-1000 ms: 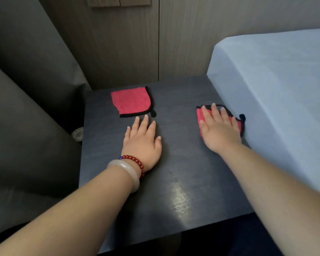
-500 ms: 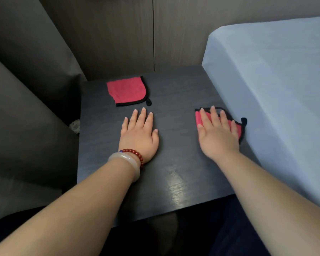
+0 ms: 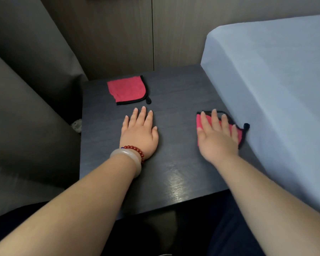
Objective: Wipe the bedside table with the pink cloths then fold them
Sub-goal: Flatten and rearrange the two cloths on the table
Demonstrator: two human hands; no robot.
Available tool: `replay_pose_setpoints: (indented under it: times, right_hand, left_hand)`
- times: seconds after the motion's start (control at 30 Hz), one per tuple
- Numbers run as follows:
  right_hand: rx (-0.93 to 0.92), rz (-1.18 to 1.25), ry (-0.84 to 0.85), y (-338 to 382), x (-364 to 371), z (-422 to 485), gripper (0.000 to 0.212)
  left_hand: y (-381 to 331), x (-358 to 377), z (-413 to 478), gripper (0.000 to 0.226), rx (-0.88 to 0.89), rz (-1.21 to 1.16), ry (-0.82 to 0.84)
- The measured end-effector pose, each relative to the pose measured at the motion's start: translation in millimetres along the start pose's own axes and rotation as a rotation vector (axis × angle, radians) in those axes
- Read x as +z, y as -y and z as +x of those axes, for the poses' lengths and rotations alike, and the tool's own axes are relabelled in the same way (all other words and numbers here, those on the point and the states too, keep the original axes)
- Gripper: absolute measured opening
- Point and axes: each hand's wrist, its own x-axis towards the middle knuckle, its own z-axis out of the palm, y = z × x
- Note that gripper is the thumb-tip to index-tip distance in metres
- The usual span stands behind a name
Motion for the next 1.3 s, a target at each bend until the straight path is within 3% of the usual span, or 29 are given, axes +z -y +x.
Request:
replay_pose_setpoints:
  times: [0.17, 0.3, 0.4, 0.53, 0.63, 0.77, 0.87, 0.93, 1.0, 1.1, 1.3]
  right_hand:
    - [-0.356, -0.003, 0.0, 40, 12, -45, 0.052]
    - [-0.099, -0.028, 0.018, -21, 2, -12, 0.052]
    - [0.038, 0.002, 0.011, -24, 1, -12, 0.054]
    - [-0.24, 0.012, -0.023, 34, 16, -70, 0.055]
    - [-0.404, -0.007, 0.0, 31, 17, -91, 0.053]
    - [-0.118, -0.04, -0.002, -29, 6, -44, 0.053]
    - [0.029, -0.001, 0.022, -29, 5, -43, 0.055]
    - [-0.041, 0.001, 0.005, 1, 10, -64, 0.057]
    - [-0.225, 0.008, -0.013, 27, 19, -96, 0.057]
    - [-0.381, -0.025, 0.003, 18, 16, -105, 0.054]
    - [0.037, -0.023, 0.021, -48, 5, -57, 0.056]
  left_hand:
    - [0, -1, -2, 0.057, 0.009, -0.018, 0.001]
    - [-1, 0, -5, 0.055, 0.026, -0.044, -0.009]
    - [1, 0, -6, 0.054, 0.029, -0.062, -0.024]
    - [5, 0, -12, 0.056, 0.057, -0.038, 0.009]
    - [3, 2, -21, 0.056, 0.064, -0.01, -0.009]
    - [2, 3, -22, 0.056, 0.061, -0.006, -0.022]
    - [2, 3, -23, 0.056, 0.053, -0.004, -0.02]
    - [3, 3, -23, 0.056, 0.054, -0.005, -0.022]
    - [2, 2, -23, 0.056, 0.054, -0.002, -0.022]
    - [1, 1, -23, 0.056, 0.052, -0.004, -0.02]
    - [1, 1, -23, 0.056, 0.053, -0.011, -0.018]
